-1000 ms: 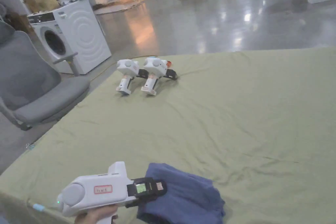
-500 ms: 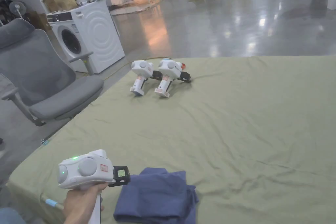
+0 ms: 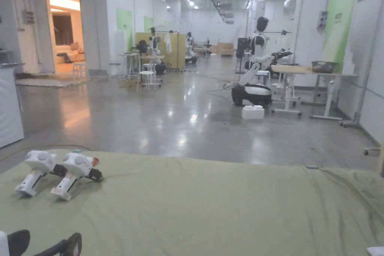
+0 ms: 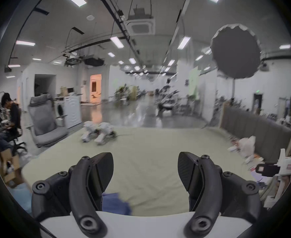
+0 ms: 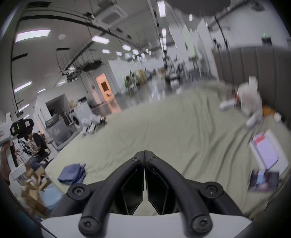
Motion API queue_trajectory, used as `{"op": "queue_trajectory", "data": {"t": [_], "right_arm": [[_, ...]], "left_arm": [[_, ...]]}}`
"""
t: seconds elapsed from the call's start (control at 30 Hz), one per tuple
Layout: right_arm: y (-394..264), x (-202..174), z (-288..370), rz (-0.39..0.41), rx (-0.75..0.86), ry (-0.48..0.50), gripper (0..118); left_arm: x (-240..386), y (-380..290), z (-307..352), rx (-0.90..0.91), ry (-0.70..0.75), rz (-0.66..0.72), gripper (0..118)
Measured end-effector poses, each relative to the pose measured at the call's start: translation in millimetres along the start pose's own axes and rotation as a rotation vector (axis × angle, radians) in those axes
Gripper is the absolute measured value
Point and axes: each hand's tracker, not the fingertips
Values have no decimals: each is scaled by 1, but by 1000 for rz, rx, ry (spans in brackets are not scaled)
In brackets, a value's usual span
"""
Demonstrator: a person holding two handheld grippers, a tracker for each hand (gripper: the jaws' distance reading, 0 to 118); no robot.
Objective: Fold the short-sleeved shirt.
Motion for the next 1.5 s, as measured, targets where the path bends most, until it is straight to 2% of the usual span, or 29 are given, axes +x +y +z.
{"op": "queue_trajectory", "data": {"t": [0.1, 0.17, 0.3, 0.4, 0.5, 0.57, 0.77, 1.4, 1.43, 1.5], "right_arm": [[20, -8, 17, 120, 96, -31, 0], [30, -12, 26, 158, 115, -63, 0], [36, -13, 41, 184, 204, -103, 0], [41, -12, 45, 200, 188, -91, 0], [42, -12, 47, 186, 201, -100, 0], [43, -14, 50, 170, 206, -100, 0], [46, -18, 55, 193, 216, -110, 0], [45, -27, 56, 188, 222, -113, 0], [45, -27, 57, 188, 223, -113, 0], [45, -28, 57, 193, 224, -116, 5]], "left_arm": [[47, -6, -1, 80, -13, -53, 77], [62, -13, -3, 96, 13, -69, 74], [84, -22, 13, 139, -3, -141, 43], [95, -27, 24, 164, 26, -207, 32], [100, -28, 33, 176, 7, -229, 9], [102, -29, 37, 185, 22, -244, 0], [90, -22, 44, 191, 21, -177, 0], [88, -24, 47, 174, 15, -153, 0], [88, -24, 47, 177, 13, -152, 1], [88, -23, 47, 177, 0, -147, 13]]}}
